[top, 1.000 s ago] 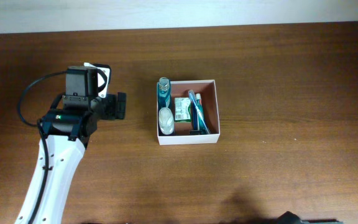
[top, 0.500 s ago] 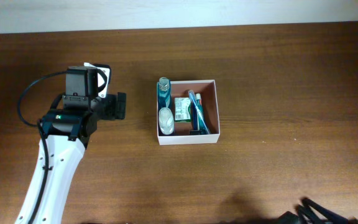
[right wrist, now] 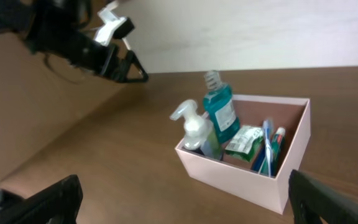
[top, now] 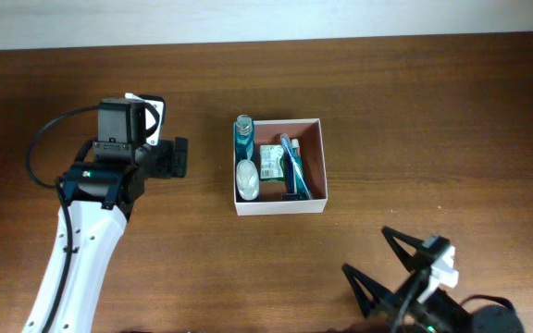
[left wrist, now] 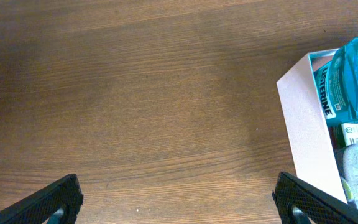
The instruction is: Pack container
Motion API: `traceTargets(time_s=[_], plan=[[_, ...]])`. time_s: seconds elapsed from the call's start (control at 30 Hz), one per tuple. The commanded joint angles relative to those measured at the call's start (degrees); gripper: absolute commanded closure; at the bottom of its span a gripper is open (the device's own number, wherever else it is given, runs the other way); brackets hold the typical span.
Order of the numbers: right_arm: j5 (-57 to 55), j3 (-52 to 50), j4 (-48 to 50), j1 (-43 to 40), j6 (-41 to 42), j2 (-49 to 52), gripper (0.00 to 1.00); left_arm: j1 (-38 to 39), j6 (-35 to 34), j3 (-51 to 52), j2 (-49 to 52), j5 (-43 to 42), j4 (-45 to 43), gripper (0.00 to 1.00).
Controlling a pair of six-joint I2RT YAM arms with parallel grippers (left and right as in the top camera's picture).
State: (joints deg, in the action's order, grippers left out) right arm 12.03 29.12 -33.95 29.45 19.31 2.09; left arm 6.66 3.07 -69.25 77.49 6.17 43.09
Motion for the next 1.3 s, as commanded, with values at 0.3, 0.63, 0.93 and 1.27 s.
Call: traceTargets(time_s=[0.3, 0.63, 0.93, 1.27], plan=[[-12.0, -10.12, 7.43, 0.11, 0.7, -0.61, 0.02, -0.17, 0.9, -0.2, 0.28, -0.42, -0.13, 0.0], [-6.82, -19.8, 24.7, 0.11, -0.59, -0.61, 0.02, -0.17, 0.92, -0.2, 0.28, -0.42, -0.13, 0.0], [-5.64, -28.79, 34.58, 0.11, 0.35, -0.61, 0.02, -0.17, 0.92, -0.2, 0.28, -0.42, -0.13, 0.01], [-11.08, -28.81, 29.24, 0.11, 0.15, -0.5, 0.02, -0.17, 0.92, -0.2, 0.28, -0.42, -0.13, 0.0]])
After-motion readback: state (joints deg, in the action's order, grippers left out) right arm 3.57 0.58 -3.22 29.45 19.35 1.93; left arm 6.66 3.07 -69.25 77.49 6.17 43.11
